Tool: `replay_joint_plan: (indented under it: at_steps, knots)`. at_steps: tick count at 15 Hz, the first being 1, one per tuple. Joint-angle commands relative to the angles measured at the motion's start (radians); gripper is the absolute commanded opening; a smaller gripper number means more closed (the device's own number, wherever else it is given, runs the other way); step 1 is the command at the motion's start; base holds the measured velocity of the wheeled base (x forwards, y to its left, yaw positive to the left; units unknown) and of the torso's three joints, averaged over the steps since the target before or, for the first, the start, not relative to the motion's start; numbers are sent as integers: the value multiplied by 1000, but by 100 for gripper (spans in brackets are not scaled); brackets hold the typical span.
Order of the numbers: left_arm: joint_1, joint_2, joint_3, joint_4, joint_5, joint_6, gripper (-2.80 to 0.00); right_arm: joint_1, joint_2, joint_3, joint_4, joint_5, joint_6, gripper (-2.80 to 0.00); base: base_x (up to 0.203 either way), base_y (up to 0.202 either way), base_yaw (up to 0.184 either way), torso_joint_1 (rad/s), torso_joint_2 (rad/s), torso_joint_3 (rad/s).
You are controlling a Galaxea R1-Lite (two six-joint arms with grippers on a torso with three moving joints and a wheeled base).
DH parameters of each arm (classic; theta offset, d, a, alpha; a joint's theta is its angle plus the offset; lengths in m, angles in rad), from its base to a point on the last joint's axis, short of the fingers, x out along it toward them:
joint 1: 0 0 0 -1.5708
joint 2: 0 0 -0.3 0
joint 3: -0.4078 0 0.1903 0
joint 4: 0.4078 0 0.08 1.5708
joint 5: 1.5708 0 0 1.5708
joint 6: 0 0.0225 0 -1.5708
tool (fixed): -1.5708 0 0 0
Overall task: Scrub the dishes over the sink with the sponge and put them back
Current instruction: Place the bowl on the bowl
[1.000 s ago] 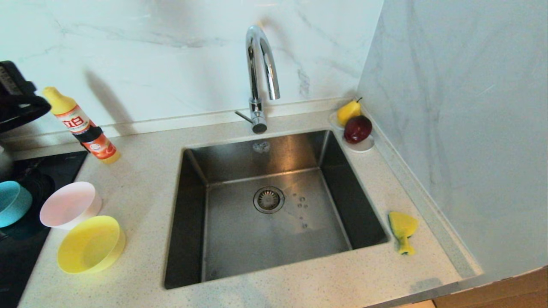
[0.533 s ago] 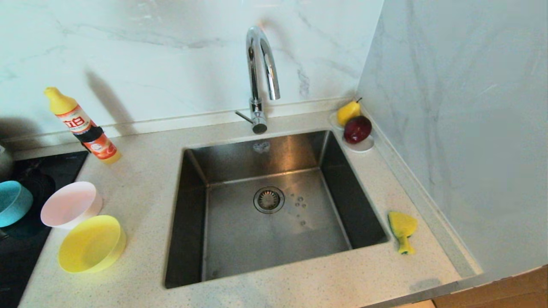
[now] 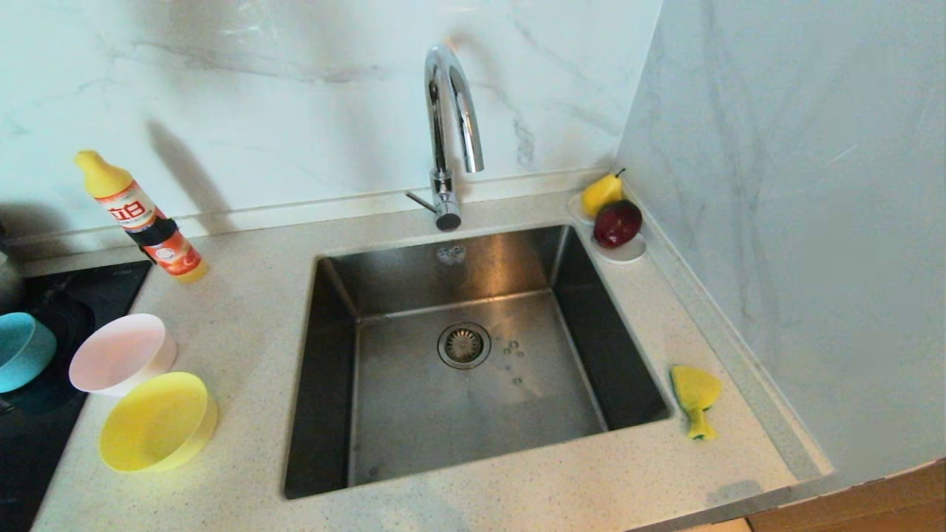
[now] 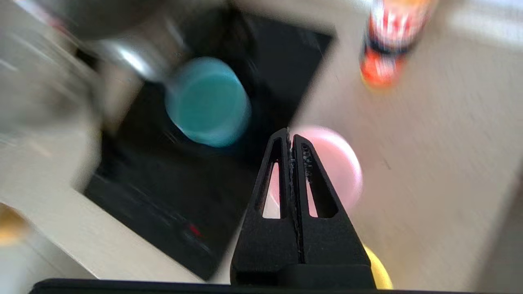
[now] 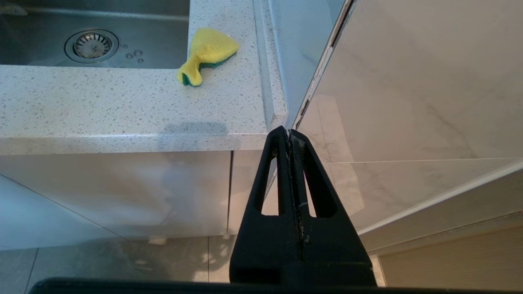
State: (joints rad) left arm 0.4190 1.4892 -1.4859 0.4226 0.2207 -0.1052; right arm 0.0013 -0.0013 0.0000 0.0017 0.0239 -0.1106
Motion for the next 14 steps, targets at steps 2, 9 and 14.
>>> replay_joint_plan:
  at_steps: [2,9,14]
  knots:
    - [168,138,-103,165,-292,-64,-280,0,0,0,0,1,-1,-280,0,0,0,0,0,0]
    - [297,270,-53,260,-457,-132,0,0,0,0,0,1,-1,-280,0,0,0,0,0,0]
    - [308,345,18,212,-461,-133,0,0,0,0,0,1,-1,-280,0,0,0,0,0,0]
